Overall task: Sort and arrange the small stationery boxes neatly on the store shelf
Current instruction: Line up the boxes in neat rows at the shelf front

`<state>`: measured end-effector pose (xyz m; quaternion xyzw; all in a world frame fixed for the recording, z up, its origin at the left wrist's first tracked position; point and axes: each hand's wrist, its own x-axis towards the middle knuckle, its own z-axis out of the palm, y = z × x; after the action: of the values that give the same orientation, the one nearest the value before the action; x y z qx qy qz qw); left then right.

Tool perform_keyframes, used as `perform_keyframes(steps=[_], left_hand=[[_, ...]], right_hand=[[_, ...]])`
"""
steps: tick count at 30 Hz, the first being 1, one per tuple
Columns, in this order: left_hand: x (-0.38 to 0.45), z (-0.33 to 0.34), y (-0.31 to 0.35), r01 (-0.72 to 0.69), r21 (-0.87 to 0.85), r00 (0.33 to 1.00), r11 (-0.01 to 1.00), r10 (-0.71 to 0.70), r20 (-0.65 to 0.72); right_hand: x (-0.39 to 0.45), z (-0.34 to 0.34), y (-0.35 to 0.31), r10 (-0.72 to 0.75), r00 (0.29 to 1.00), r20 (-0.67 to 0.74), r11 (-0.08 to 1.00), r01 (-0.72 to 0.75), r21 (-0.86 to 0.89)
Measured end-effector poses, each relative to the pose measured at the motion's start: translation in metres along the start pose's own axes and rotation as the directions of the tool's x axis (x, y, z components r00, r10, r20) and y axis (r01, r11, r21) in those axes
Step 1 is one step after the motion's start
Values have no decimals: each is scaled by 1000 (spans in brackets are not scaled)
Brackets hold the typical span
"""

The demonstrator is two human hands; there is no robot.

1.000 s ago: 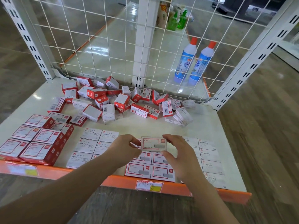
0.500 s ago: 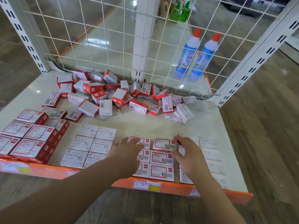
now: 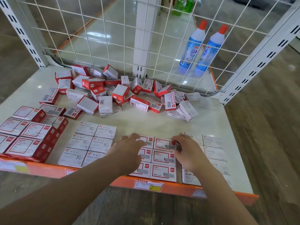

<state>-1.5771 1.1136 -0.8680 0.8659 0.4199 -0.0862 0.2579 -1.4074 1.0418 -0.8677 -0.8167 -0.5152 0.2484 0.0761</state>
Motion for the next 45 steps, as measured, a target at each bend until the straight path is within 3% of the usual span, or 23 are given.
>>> perform_keyframes(steps=[10, 27, 35, 40, 45], left_hand=[[8, 1, -1, -12, 105, 1000, 994, 10, 18], [10, -2, -2, -18, 88, 1000, 996, 16, 16], [15, 2, 2, -173, 221, 985, 960, 168, 43], [21, 6, 9, -237, 270, 971, 933, 235, 40], [27, 6, 17, -269, 173, 960, 947, 277, -26]], right_hand=[[4, 12, -4, -35, 999, -5, 999, 35, 24], [7, 16, 1, -77, 996, -33, 997, 77, -5], [8, 17, 2, -57, 998, -29, 998, 58, 17], [11, 13, 8, 52, 988, -148, 988, -29, 150], [28, -1, 27, 171, 937, -305, 970, -105, 220]])
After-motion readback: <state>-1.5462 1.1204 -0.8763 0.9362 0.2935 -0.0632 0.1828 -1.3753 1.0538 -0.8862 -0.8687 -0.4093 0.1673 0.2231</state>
